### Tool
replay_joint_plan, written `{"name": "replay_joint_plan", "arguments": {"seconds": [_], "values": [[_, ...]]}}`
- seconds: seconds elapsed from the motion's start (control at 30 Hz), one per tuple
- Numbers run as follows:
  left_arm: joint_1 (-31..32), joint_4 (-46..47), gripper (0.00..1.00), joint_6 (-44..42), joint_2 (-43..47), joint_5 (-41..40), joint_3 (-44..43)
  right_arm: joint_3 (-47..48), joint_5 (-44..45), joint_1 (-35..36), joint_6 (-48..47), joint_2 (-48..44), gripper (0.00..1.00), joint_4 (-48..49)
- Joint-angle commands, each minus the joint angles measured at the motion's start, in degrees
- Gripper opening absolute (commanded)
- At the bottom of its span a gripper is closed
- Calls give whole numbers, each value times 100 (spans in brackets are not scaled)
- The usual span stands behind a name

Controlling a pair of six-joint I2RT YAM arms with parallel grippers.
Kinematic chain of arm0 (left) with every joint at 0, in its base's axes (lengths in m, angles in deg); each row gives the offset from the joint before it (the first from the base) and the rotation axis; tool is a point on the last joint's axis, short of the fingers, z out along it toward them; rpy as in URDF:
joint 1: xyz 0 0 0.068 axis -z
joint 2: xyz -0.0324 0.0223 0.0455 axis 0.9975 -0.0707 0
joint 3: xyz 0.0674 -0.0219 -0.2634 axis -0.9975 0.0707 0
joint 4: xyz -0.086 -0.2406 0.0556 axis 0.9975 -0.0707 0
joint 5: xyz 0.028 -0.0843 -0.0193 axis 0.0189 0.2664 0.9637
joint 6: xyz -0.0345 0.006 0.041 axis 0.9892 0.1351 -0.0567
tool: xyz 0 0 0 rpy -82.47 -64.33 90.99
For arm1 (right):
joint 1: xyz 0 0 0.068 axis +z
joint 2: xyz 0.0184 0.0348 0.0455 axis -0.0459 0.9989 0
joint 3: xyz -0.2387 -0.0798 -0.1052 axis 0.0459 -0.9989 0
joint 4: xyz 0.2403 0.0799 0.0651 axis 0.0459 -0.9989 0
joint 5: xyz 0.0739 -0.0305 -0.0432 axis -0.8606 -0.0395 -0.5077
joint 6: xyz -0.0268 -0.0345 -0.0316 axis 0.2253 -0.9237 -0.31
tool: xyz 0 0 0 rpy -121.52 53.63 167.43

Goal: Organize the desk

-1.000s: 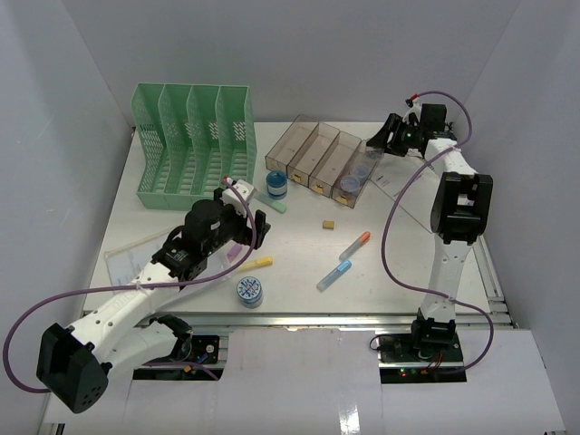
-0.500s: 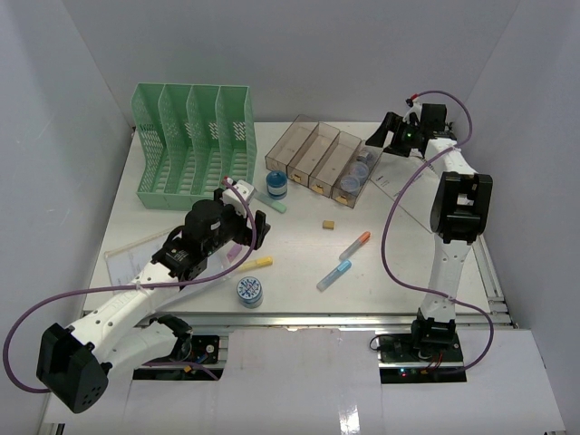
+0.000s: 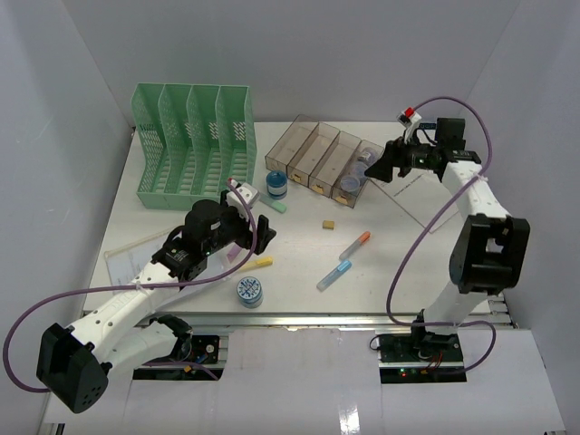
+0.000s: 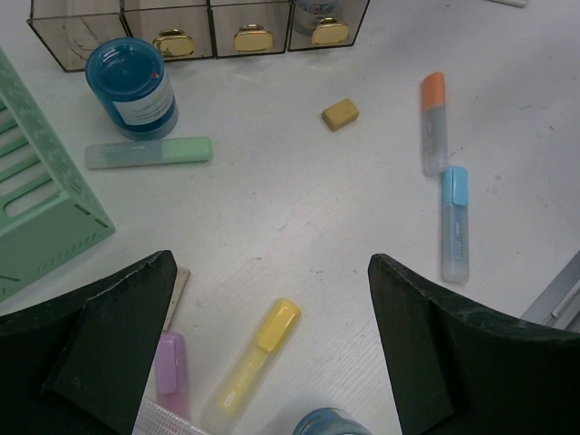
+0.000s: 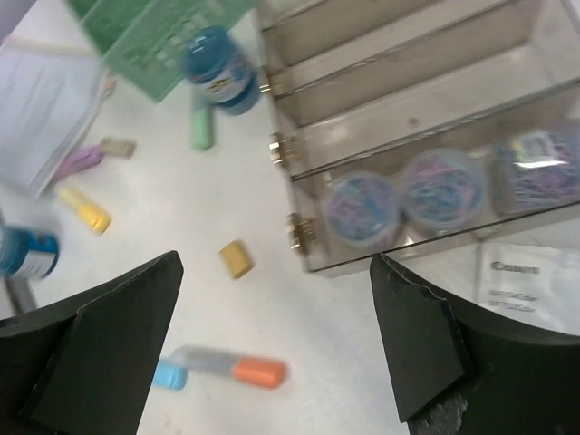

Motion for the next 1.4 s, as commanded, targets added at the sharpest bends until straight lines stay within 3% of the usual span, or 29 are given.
{"name": "replay_joint_plan", "arguments": {"seconds": [0.0, 0.1, 0.2, 0.33, 0.5, 0.63, 0.8, 1.0, 1.37], "values": [[-31, 179, 96, 602, -97, 397, -183, -1128, 69, 271, -1441, -1335, 90, -504], [-64, 596, 89, 1675, -334, 730, -356, -1842, 462, 436, -1423, -2151, 90, -175], [-55, 610, 83, 2725, -708, 544, -639, -2403, 568, 433, -1403, -2630, 90, 182], [-64, 69, 82, 2982, -1611, -96, -1597, -2747, 576, 369, -1416, -2986, 90, 338], [-79, -1027, 87, 2307, -3241, -945, -3239, -2965, 230, 127, -1556, -3302, 90, 289], [-82, -1373, 96, 1589, -4055, -1599, -4071, -2970, 92, 58, -1603, -3601, 90, 239], [-82, -1662, 98, 947, -4976, -1925, -5018, -2968, 84, 57, -1568, -3819, 90, 257], [-111, -2055, 98, 531, -5921, -2293, -5858, -2962, 104, 57, -1624, -3829, 90, 212], [-355, -2185, 98, 186, -6586, -2470, -6451, -2977, 146, 49, -1691, -3705, 90, 195]]}}
